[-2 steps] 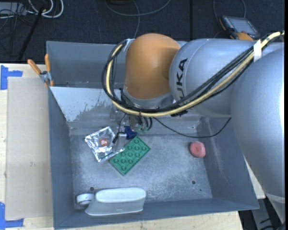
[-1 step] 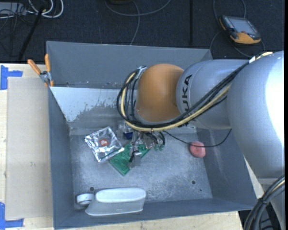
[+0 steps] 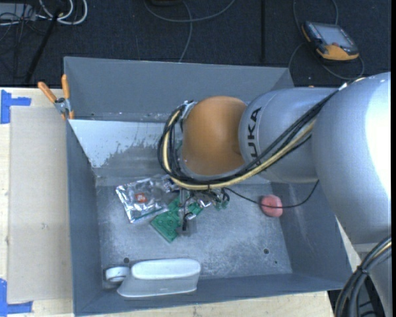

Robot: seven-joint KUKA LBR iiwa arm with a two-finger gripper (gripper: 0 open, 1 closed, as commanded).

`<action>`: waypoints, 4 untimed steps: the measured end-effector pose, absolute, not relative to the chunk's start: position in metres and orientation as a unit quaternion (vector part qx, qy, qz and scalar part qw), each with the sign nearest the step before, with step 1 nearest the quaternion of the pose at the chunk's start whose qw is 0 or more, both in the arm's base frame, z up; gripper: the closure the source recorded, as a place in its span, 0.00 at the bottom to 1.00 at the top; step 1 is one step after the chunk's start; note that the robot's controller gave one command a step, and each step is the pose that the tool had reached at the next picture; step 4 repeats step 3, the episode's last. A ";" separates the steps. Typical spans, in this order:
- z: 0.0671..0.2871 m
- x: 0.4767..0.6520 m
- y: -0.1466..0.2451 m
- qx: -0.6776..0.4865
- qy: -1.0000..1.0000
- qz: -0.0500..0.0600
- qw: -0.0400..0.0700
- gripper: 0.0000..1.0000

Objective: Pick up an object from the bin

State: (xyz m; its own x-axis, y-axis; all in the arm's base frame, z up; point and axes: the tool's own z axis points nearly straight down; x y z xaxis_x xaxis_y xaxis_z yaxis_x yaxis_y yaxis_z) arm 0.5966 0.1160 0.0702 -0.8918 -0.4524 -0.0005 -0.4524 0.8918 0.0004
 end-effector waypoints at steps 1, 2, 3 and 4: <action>0.073 0.598 0.116 -0.230 0.973 0.001 0.000 1.00; 0.216 0.585 0.116 -0.229 0.973 0.000 0.004 1.00; 0.233 0.554 0.166 -0.319 0.948 0.001 0.001 1.00; 0.233 0.554 0.166 -0.319 0.948 0.001 0.001 1.00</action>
Offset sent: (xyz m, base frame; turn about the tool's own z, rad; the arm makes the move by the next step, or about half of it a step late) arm 0.0000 0.0000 0.0000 0.0000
